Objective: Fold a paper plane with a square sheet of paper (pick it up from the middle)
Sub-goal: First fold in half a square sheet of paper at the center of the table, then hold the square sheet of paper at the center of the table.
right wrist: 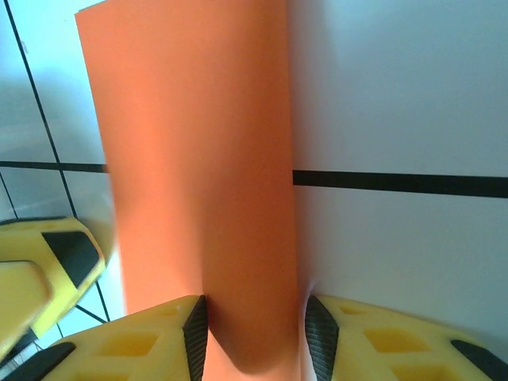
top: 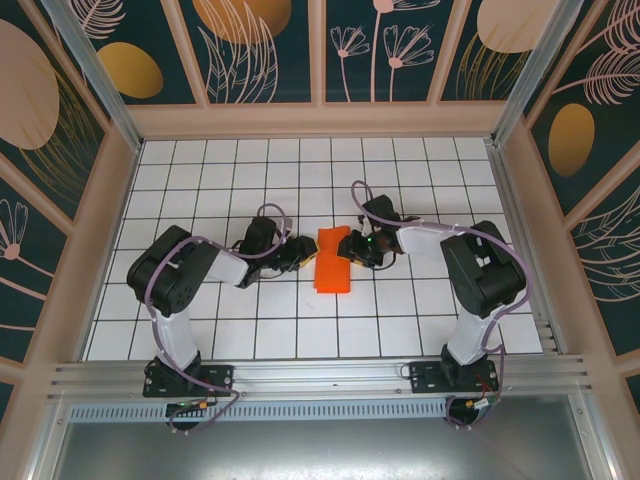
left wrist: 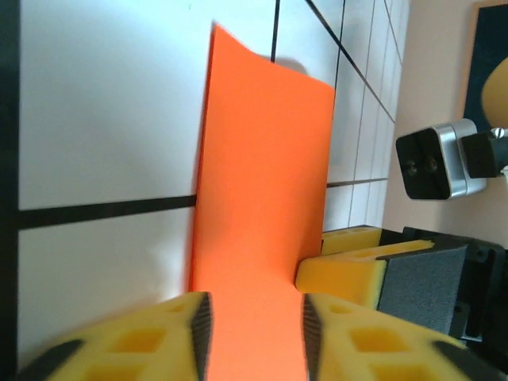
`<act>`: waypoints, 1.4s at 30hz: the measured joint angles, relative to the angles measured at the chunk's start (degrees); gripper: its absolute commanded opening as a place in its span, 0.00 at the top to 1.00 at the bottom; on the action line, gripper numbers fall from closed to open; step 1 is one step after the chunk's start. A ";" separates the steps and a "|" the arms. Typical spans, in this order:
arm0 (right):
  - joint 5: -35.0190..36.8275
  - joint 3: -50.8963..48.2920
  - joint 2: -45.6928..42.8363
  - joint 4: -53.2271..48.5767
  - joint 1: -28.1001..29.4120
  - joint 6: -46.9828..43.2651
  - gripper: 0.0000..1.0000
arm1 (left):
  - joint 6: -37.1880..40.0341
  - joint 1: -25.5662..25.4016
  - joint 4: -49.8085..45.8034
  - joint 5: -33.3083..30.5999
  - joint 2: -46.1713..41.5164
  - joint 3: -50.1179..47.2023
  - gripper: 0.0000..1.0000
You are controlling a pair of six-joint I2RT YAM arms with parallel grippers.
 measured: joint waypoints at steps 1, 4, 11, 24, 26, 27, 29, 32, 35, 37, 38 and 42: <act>0.11 0.11 0.13 -0.22 0.00 -0.13 0.59 | 0.68 0.00 -2.12 -0.90 -1.09 0.61 0.52; 0.39 0.44 0.46 -0.74 0.02 -0.46 0.60 | 3.69 0.00 -8.72 -4.76 -5.38 2.45 0.45; 0.94 0.81 0.96 -1.51 0.02 -0.87 0.62 | 8.13 0.35 -19.04 -13.40 -11.87 4.50 0.29; 0.94 1.22 2.05 -2.01 0.02 -1.38 0.62 | 16.63 0.90 -28.63 -25.86 -19.63 4.50 0.01; 0.87 1.42 2.21 -2.27 0.02 -1.88 0.62 | 17.46 0.94 -28.63 -25.62 -19.61 4.50 0.02; 0.85 1.53 2.34 -2.45 0.02 -2.05 0.62 | 17.90 0.94 -28.61 -25.14 -19.61 4.50 0.01; 0.79 1.66 2.47 -2.78 0.02 -2.36 0.62 | 18.34 0.94 -28.24 -23.56 -19.34 4.50 0.03; 0.72 2.25 2.75 -3.48 0.02 -2.89 0.62 | 18.60 0.94 -27.02 -20.44 -17.57 4.55 0.10; 0.70 2.67 3.04 -4.13 0.02 -3.06 0.62 | 17.75 0.94 -24.96 -16.68 -15.10 4.55 0.17; 0.68 2.99 3.23 -4.59 0.02 -3.04 0.62 | 16.65 0.94 -23.19 -14.32 -13.57 4.55 0.21; 0.68 3.17 3.34 -4.83 0.02 -3.04 0.62 | 16.11 0.92 -22.18 -13.07 -12.81 4.55 0.23; 0.68 3.48 3.50 -5.33 0.02 -3.04 0.62 | 14.19 0.46 -19.37 -9.64 -10.51 4.61 0.36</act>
